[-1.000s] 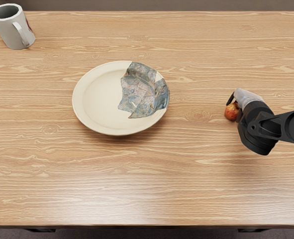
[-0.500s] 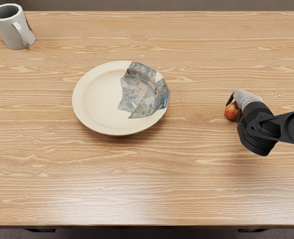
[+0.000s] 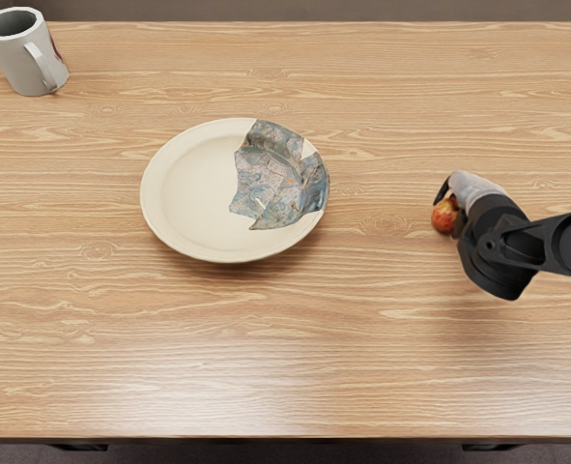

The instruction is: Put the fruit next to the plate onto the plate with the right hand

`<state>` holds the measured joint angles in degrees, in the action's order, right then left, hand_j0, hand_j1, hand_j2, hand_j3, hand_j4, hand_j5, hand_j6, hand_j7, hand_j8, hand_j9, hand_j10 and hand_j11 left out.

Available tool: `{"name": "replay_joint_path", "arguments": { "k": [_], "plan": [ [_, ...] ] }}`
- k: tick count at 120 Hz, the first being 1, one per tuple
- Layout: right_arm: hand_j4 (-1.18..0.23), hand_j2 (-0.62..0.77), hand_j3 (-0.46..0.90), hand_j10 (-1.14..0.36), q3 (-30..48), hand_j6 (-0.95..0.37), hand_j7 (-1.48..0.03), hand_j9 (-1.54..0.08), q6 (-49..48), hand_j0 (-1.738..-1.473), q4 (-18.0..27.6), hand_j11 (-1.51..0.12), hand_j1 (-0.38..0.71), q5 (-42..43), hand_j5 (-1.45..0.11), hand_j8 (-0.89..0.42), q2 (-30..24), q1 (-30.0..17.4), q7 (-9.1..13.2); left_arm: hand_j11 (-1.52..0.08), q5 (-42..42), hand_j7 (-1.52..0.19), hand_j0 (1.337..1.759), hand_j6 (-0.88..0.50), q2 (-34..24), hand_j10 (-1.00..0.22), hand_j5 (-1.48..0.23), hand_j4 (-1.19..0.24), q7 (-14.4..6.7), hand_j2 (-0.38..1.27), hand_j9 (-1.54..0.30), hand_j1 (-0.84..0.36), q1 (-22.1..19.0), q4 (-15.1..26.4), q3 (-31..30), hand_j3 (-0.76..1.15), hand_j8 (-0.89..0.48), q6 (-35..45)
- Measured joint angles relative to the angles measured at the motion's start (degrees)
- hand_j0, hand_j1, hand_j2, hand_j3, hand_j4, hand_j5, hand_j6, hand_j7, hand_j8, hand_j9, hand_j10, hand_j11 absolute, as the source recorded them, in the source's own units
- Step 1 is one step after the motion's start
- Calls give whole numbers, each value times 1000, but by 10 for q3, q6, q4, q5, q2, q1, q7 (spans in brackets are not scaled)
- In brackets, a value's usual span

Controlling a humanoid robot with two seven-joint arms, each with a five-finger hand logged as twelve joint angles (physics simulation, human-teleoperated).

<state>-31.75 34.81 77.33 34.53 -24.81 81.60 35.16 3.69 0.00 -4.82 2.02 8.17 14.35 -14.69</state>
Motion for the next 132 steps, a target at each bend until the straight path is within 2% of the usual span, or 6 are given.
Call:
{"name": "replay_joint_path", "arguments": {
  "k": [44,67,91,118,123,132],
  "plan": [
    [-507,-11,1,-644,34,-383,-862,-883,-1,-1651,100,-882,217,-5,-894,-468,-52,62,-1,0,0,0,1658,0,0,0,0,0,0,0,0,349,0,0,0,0,0,0],
    [-501,34,1,-641,49,-377,-864,-890,-1,-1653,141,-891,241,-18,-894,-457,-76,104,-2,0,0,0,1658,0,0,0,0,0,0,0,0,349,0,0,0,0,0,0],
    [-491,41,0,-640,98,-373,-864,-891,-1,-1654,158,-894,241,-42,-890,-451,-83,129,-2,0,0,0,1658,0,0,0,0,0,0,0,0,349,0,-1,0,0,0,0],
    [-488,13,0,-655,135,-371,-879,-898,-1,-1654,162,-901,230,-61,-901,-452,-51,141,-2,0,-1,0,1658,0,0,0,0,0,0,0,0,349,-1,-3,1,0,0,0],
    [-480,85,0,-662,137,-363,-887,-905,-1,-1654,159,-907,250,-63,-907,-447,-37,141,-2,0,-1,0,1658,0,0,0,0,0,0,0,0,349,-1,-3,1,0,0,0],
    [-501,115,2,-671,144,-347,-901,-924,-1,-1655,152,-927,259,-67,-933,-432,-14,141,-2,0,-1,0,1658,0,0,0,0,0,0,0,0,349,-1,-3,0,0,0,0]
  ]
}}
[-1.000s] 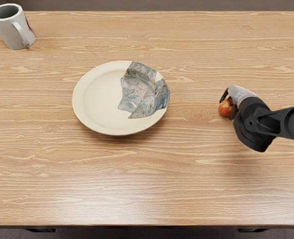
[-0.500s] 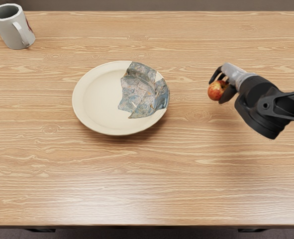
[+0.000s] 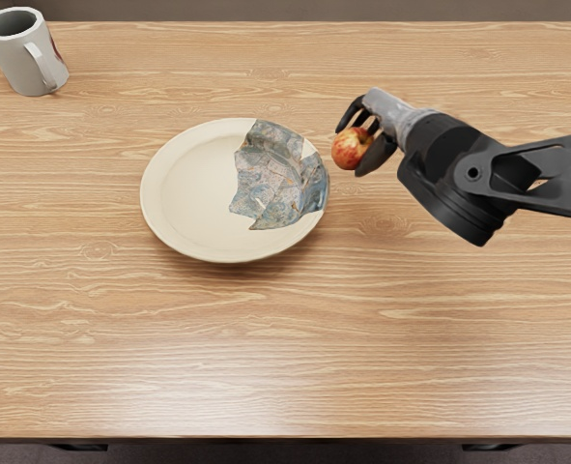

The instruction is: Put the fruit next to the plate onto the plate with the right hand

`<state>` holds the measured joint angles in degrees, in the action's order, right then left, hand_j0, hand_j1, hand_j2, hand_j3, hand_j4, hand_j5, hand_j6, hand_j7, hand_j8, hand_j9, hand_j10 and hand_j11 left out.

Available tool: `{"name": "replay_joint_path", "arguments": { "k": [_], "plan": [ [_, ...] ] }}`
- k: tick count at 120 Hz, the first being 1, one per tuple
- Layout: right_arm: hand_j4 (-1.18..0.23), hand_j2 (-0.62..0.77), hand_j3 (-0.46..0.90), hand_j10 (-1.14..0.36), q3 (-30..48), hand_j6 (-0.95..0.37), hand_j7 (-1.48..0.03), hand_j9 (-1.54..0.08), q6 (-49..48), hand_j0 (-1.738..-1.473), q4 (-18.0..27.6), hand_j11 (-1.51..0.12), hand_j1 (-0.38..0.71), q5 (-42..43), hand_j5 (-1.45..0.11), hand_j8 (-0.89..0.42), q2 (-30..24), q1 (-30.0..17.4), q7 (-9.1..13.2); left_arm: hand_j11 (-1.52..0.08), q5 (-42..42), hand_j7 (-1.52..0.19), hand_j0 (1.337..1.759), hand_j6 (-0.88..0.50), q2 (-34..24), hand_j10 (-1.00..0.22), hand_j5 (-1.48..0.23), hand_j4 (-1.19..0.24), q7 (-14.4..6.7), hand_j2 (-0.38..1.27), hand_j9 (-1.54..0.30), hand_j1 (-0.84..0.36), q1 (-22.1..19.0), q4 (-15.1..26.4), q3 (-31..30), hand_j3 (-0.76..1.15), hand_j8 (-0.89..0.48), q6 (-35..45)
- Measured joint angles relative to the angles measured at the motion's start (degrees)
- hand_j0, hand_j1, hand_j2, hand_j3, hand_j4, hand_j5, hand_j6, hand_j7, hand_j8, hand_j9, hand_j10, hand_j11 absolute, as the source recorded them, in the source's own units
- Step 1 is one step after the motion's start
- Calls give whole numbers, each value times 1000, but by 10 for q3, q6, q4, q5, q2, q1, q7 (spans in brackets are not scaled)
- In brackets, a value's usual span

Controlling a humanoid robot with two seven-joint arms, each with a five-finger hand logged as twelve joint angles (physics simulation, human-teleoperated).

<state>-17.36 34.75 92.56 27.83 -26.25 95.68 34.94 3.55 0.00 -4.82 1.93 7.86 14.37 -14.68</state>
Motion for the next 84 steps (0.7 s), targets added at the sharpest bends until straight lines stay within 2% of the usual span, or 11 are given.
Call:
{"name": "replay_joint_path", "arguments": {
  "k": [34,61,84],
  "plan": [
    [-525,295,2,-695,14,-329,-942,-981,0,-1658,-48,-985,325,-31,-997,-402,84,8,0,0,0,0,1658,0,0,0,0,0,0,0,0,349,0,0,0,0,0,0],
    [-563,240,0,-717,24,-371,-963,-998,0,-1655,-85,-1001,272,-37,-1018,-432,124,9,1,0,0,0,1658,0,0,0,0,0,0,0,0,349,0,0,0,0,0,0],
    [-569,218,0,-726,39,-376,-971,-1002,0,-1654,-153,-1004,255,-40,-1027,-440,179,8,1,0,0,0,1658,0,0,0,0,0,0,0,0,349,0,0,0,0,0,0]
  ]
}}
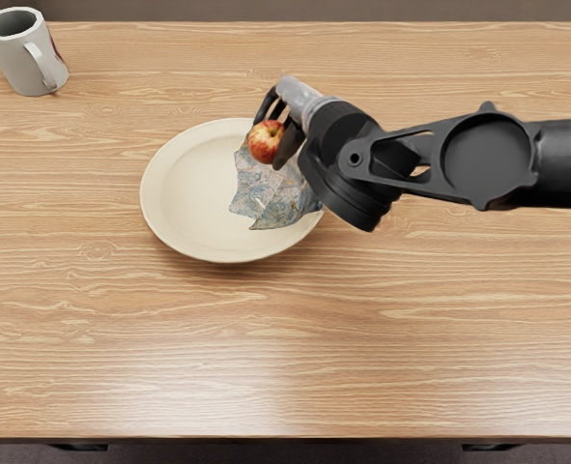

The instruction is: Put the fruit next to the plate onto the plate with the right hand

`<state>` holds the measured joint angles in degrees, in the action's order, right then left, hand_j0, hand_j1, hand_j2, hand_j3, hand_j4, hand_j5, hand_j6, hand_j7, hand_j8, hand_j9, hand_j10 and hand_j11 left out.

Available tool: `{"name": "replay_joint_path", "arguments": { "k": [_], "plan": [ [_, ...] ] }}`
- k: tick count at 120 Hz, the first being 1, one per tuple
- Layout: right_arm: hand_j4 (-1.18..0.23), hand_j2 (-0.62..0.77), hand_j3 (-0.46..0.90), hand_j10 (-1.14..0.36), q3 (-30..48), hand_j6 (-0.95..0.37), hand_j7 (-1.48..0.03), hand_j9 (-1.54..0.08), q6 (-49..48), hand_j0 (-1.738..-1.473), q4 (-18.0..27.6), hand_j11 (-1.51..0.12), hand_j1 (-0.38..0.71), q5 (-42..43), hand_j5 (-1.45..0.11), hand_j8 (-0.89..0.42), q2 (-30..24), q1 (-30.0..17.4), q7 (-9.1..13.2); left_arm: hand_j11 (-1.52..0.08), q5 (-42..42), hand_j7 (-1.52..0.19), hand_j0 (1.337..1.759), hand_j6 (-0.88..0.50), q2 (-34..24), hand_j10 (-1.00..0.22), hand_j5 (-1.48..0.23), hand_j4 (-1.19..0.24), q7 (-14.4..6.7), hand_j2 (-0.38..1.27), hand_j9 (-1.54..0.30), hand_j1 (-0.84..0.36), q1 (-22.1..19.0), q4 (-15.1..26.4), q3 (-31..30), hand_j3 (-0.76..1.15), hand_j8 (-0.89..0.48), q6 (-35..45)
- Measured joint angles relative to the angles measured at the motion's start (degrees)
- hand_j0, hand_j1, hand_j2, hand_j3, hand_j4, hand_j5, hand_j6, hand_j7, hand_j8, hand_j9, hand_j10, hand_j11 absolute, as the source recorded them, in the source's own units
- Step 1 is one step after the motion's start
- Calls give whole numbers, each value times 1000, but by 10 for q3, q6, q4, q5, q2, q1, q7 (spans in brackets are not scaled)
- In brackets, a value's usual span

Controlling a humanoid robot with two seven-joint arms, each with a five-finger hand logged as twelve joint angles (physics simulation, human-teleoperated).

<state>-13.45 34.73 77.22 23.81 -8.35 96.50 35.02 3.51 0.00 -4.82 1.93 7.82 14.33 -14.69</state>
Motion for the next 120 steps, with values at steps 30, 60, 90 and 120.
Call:
{"name": "replay_joint_path", "arguments": {
  "k": [30,60,90,120],
  "plan": [
    [-558,230,0,-729,10,-367,-975,-1006,0,-1655,-113,-1007,268,-6,-1033,-431,71,-2,0,0,0,0,1658,0,0,0,0,0,0,0,0,349,-1,0,0,0,0,0],
    [-571,206,0,-732,11,-378,-976,-1003,0,-1653,-146,-1004,249,-5,-1032,-444,82,-14,0,0,0,0,1658,0,0,0,0,0,0,0,0,349,-1,0,0,0,0,0],
    [-574,202,0,-733,11,-381,-976,-1002,0,-1653,-148,-1003,244,-5,-1031,-447,83,-31,0,0,0,0,1658,0,0,0,0,0,0,0,0,349,-1,0,0,0,0,0],
    [-572,193,0,-725,11,-381,-964,-990,0,-1653,-147,-990,241,-4,-1019,-447,84,-42,0,0,0,0,1658,0,0,0,0,0,0,0,0,349,-1,0,0,0,0,0]
  ]
}}
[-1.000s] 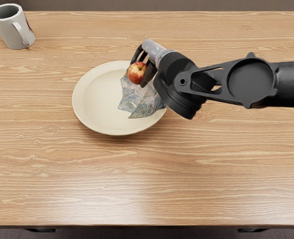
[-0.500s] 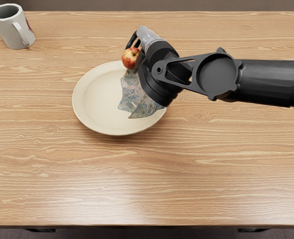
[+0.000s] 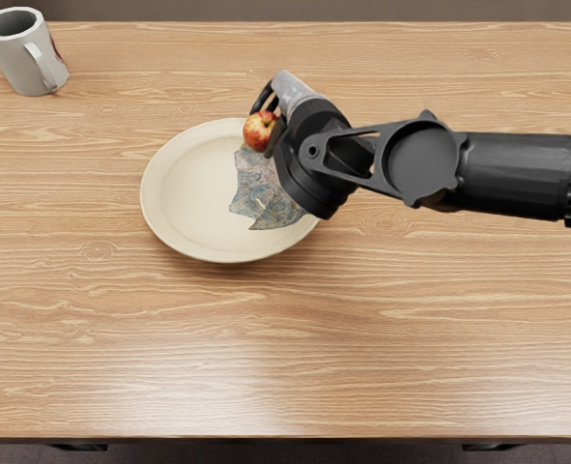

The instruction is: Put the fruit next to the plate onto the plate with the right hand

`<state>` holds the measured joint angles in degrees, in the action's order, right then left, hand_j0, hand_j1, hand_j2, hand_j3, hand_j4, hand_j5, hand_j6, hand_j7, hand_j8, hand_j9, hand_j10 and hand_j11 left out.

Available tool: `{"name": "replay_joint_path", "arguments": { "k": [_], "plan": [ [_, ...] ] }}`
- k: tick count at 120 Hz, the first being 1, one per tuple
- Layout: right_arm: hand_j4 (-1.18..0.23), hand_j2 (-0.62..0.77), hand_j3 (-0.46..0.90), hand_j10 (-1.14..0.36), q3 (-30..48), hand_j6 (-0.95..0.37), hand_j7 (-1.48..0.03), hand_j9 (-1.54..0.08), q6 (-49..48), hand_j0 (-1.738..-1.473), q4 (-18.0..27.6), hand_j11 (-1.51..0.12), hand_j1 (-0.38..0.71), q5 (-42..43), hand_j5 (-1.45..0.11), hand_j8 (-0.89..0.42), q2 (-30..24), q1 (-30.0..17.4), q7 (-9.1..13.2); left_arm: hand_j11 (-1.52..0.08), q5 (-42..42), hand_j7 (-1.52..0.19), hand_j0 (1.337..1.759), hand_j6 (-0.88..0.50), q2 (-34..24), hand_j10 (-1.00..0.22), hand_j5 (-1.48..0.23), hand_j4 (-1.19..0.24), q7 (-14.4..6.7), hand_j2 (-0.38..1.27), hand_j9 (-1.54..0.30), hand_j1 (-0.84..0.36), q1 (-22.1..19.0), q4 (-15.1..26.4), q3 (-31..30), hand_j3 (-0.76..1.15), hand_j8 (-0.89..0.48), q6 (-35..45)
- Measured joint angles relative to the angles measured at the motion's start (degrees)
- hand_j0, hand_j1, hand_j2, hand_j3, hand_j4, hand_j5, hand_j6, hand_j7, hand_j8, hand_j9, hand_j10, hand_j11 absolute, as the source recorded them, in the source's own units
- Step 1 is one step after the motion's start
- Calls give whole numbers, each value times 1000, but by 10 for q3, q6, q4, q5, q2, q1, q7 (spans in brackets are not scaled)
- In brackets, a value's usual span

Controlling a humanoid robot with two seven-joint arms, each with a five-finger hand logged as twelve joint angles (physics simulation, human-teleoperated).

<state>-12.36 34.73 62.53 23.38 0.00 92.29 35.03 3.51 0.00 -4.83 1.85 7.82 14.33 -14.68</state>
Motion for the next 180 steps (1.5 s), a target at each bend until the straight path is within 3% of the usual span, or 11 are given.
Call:
{"name": "replay_joint_path", "arguments": {
  "k": [12,22,50,62,72,89,103,113,126,150,180],
  "plan": [
    [-376,120,0,-463,5,-249,-615,-631,2,-1655,1,-631,33,2,-649,-291,0,-1,0,0,0,0,1658,0,0,0,0,0,0,0,0,349,0,0,0,0,0,0],
    [-250,80,0,-308,10,-166,-409,-419,2,-1656,1,-420,-95,2,-432,-194,0,-2,0,0,0,0,1658,0,0,0,0,0,0,0,0,349,0,0,0,0,0,0],
    [-80,26,0,-99,21,-54,-130,-134,3,-1657,7,-134,-269,0,-138,-63,0,-1,0,0,0,0,1658,0,0,0,0,0,0,0,0,349,0,0,0,0,0,0],
    [-50,16,0,-61,71,-34,-80,-82,3,-1658,44,-82,-300,0,-84,-39,-4,-25,0,0,0,0,1658,0,0,0,0,0,0,0,0,349,0,0,0,0,0,0],
    [-34,11,0,-41,146,-23,-53,-55,-41,-1658,105,-55,-317,0,-56,-27,-55,-75,0,0,0,0,1658,0,0,0,0,0,0,0,0,349,0,0,0,0,0,0],
    [-17,6,0,-21,374,-12,-27,-27,-272,-1658,171,-27,-333,-7,-28,-14,-162,-243,0,0,-1,0,1658,0,0,0,0,0,0,0,0,349,0,0,0,0,0,0],
    [-10,3,0,-12,458,-7,-15,-15,-461,-1658,182,-15,-340,-109,-16,-8,-255,-306,0,0,-1,0,1658,0,0,0,0,0,0,0,0,349,0,0,0,0,0,0],
    [-6,2,0,-8,476,-5,-10,-10,-586,-1658,162,-10,-343,-201,-11,-5,-318,-332,0,0,-1,0,1658,0,0,0,0,0,0,0,0,349,0,0,0,0,0,0],
    [-4,2,0,-4,467,-2,-6,-6,-658,-1658,128,-6,-346,-289,-6,-3,-380,-355,0,0,-1,0,1658,0,0,0,0,0,0,0,0,349,0,0,0,0,0,0],
    [-1,1,0,-1,422,0,-2,-2,-692,-1658,100,-2,-348,-371,-2,0,-448,-361,0,0,-2,0,1658,0,0,0,0,0,0,0,0,349,-2,0,0,0,0,0],
    [0,0,0,1,403,2,-1,0,-697,-1658,89,0,-349,-400,0,1,-534,-357,0,0,-3,0,1658,0,0,0,0,0,0,0,0,349,-1,-1,0,0,0,0]
  ]
}}
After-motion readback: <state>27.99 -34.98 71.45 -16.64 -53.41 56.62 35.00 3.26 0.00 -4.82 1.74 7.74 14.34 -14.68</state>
